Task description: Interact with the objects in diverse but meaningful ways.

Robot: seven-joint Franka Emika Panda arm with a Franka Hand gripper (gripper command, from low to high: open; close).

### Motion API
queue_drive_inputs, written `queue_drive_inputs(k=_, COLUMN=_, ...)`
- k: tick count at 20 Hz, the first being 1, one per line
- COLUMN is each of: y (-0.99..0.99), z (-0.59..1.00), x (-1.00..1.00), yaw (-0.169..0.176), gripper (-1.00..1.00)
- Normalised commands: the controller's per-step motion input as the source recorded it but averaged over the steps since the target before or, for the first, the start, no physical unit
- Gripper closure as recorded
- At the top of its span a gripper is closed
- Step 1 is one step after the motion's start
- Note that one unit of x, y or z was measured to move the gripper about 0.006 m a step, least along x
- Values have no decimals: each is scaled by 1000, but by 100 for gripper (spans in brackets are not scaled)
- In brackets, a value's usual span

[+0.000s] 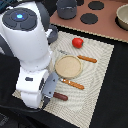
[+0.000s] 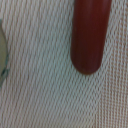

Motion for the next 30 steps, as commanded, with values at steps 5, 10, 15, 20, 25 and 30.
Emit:
queue_drive_inputs(k=5, y=-289, z=9, x=434, yaw=-63, gripper=-100)
queue_drive_inputs(k=10, y=-266, z=18, x=426, yaw=-57, gripper=-100)
queue_drive_inputs(k=15, y=-261, z=3, x=366, yaw=-50, gripper=100)
queue_drive_inputs(k=20, y=-242, z=0, x=341, yaw=-40, gripper=100)
queue_drive_inputs(k=25, y=-142, z=203, x=465, yaw=-13, gripper=100)
queue_drive_inputs(k=30, y=-107, z=347, x=511, yaw=0, gripper=100)
